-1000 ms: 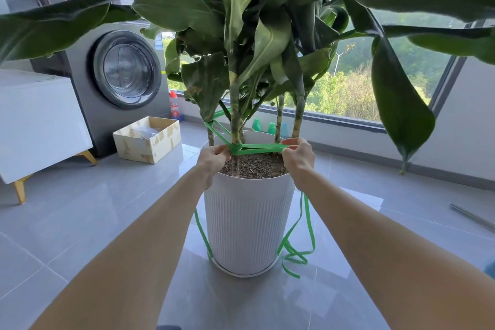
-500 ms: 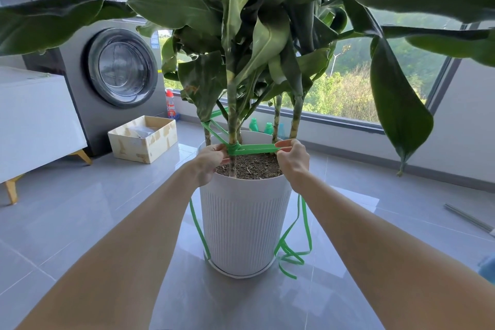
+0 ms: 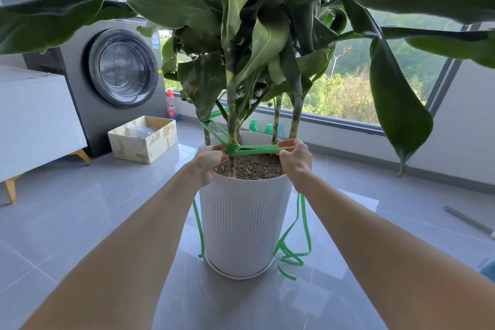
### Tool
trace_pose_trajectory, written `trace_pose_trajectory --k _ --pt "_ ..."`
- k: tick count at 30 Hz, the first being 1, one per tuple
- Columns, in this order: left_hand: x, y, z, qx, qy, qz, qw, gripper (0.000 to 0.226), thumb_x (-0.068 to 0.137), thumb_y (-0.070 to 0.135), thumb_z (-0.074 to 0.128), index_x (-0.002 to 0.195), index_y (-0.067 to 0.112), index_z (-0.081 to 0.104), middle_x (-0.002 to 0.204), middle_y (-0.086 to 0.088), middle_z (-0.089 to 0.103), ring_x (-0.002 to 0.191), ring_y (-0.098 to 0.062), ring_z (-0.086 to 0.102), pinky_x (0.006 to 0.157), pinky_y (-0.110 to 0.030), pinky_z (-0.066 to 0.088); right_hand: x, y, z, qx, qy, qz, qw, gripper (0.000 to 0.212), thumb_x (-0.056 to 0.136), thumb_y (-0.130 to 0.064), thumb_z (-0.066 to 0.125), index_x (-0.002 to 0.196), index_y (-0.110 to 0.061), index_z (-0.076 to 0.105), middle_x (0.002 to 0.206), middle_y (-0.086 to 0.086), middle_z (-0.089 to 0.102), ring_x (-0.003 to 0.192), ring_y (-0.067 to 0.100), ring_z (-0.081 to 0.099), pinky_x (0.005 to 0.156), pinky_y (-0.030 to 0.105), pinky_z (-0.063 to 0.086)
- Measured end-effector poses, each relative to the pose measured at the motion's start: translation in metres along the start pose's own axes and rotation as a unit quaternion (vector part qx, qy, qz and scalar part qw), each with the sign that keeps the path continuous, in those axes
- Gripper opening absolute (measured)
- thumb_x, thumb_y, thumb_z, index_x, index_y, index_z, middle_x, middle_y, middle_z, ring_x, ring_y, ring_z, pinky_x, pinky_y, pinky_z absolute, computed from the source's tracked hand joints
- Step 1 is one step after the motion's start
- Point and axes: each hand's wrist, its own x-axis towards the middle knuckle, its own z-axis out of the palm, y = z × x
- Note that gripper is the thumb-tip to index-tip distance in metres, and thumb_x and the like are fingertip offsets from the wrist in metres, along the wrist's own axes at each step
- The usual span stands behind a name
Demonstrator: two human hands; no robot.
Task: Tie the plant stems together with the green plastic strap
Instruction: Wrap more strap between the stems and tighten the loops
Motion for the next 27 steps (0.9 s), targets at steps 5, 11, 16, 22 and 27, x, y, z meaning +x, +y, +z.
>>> trace_pose_trajectory --k 5,11,16,22,27 --pt "-0.001 0.001 -0.001 0.017 -0.023 0.003 1.0 0.02 0.099 0.017 0.045 0.095 0.02 0.064 0.099 0.005 0.064 0.08 -0.003 0.055 0.114 -0.044 0.01 -0.001 -0.001 0.002 0.0 -0.007 0.007 1.0 0.026 0.089 -0.003 0.046 0.104 -0.021 0.06 0.103 0.004 0.067 0.082 0.014 0.058 0.065 0.028 0.049" --pt "-0.001 0.004 -0.001 0.068 -0.03 -0.032 0.997 0.03 0.103 0.02 0.03 0.112 0.022 0.059 0.109 0.003 0.062 0.086 -0.01 0.054 0.077 -0.033 0.029 -0.003 0.0 0.0 -0.002 -0.008 0.011 1.0 0.026 0.089 -0.003 0.046 0.1 -0.021 0.059 0.103 0.005 0.067 0.083 0.016 0.059 0.075 0.036 0.055" --pt "0.002 0.0 -0.002 0.076 -0.062 -0.058 0.994 0.038 0.103 0.029 0.025 0.11 0.027 0.062 0.115 0.005 0.067 0.109 -0.02 0.049 0.089 -0.037 0.022 -0.004 -0.002 -0.002 -0.001 -0.006 0.009 1.0 0.024 0.089 -0.003 0.046 0.099 -0.022 0.059 0.102 0.005 0.067 0.085 0.018 0.06 0.076 0.039 0.057" --pt "0.005 0.001 -0.003 0.116 -0.045 -0.068 0.99 0.032 0.101 0.034 0.031 0.116 0.025 0.058 0.112 0.003 0.066 0.105 -0.02 0.048 0.086 -0.036 0.026 -0.002 -0.008 0.0 0.004 -0.033 -0.017 0.999 0.021 0.091 -0.005 0.05 0.095 -0.023 0.059 0.101 0.004 0.067 0.091 0.018 0.062 0.084 0.037 0.055" --pt "0.004 0.003 -0.011 0.13 0.08 -0.034 0.988 0.023 0.091 0.028 0.06 0.114 0.025 0.063 0.102 0.002 0.061 0.091 -0.014 0.051 0.078 -0.028 0.038 -0.004 -0.016 0.006 -0.03 -0.044 -0.074 0.996 0.023 0.091 -0.005 0.049 0.096 -0.021 0.064 0.097 0.0 0.069 0.089 0.012 0.061 0.081 0.025 0.049"
